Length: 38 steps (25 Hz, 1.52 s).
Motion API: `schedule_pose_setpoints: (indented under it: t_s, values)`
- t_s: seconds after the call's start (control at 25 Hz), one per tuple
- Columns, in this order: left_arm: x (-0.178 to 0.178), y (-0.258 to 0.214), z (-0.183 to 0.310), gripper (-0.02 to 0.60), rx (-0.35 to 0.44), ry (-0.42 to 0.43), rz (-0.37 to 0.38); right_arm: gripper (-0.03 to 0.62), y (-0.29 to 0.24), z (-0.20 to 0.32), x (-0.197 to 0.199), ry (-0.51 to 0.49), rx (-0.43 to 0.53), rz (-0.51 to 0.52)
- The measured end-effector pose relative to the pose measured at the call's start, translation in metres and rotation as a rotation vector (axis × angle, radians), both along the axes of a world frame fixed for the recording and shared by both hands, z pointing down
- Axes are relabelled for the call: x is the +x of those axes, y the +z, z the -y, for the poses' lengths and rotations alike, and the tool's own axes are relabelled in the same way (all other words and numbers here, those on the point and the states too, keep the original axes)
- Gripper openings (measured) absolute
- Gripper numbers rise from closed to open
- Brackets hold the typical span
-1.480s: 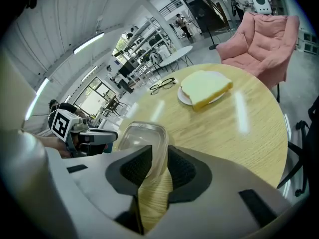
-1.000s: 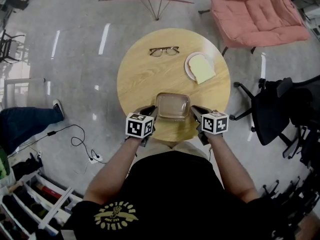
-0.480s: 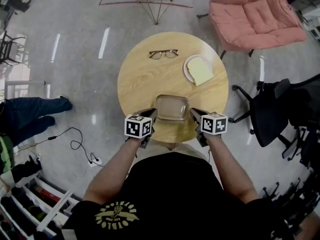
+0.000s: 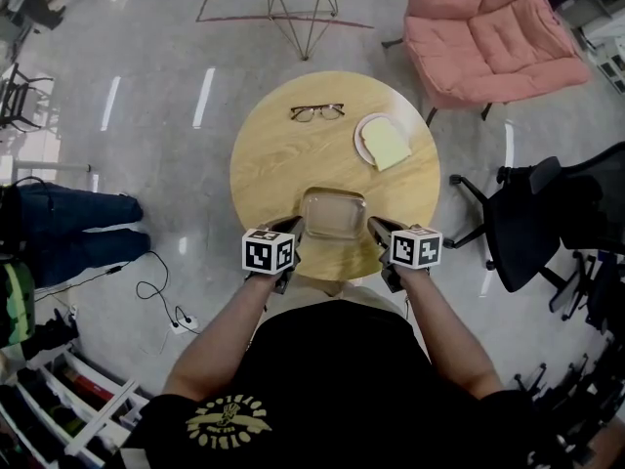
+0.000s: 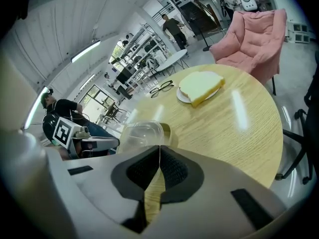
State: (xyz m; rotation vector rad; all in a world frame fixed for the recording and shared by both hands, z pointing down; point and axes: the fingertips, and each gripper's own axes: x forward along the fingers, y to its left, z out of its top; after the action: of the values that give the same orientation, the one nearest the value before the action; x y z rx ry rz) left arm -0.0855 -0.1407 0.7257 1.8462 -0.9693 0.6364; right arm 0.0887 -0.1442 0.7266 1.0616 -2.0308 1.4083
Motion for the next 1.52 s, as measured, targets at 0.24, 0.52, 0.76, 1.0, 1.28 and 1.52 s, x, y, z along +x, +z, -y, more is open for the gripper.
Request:
schedule_pose_setpoints:
  t_s: [0.24, 0.52, 0.76, 1.0, 1.28, 1.52]
  values:
    - [0.004, -0.021, -0.001, 0.018, 0.081, 0.001, 0.015, 0.018, -0.024, 0.003, 0.001, -0.018, 0.073, -0.008]
    - [0.006, -0.047, -0.003, 0.018, 0.169, 0.002, 0.043, 0.017, -0.053, 0.001, 0.001, -0.070, 0.160, -0.013]
    - [0.010, -0.089, -0.001, 0.018, 0.282, -0.013, 0.018, 0.018, -0.090, 0.004, 0.004, -0.080, 0.252, -0.025]
    - [0.006, -0.131, 0.004, 0.018, 0.386, -0.039, 0.036, 0.018, -0.134, 0.005, 0.000, -0.101, 0.356, -0.020]
    - [0.007, -0.181, 0.000, 0.018, 0.519, -0.049, 0.059, 0.017, -0.179, 0.001, 0.001, -0.116, 0.465, -0.015]
    - [0.009, -0.218, -0.005, 0.018, 0.616, -0.052, 0.088, 0.017, -0.215, -0.004, 0.004, -0.108, 0.546, 0.012]
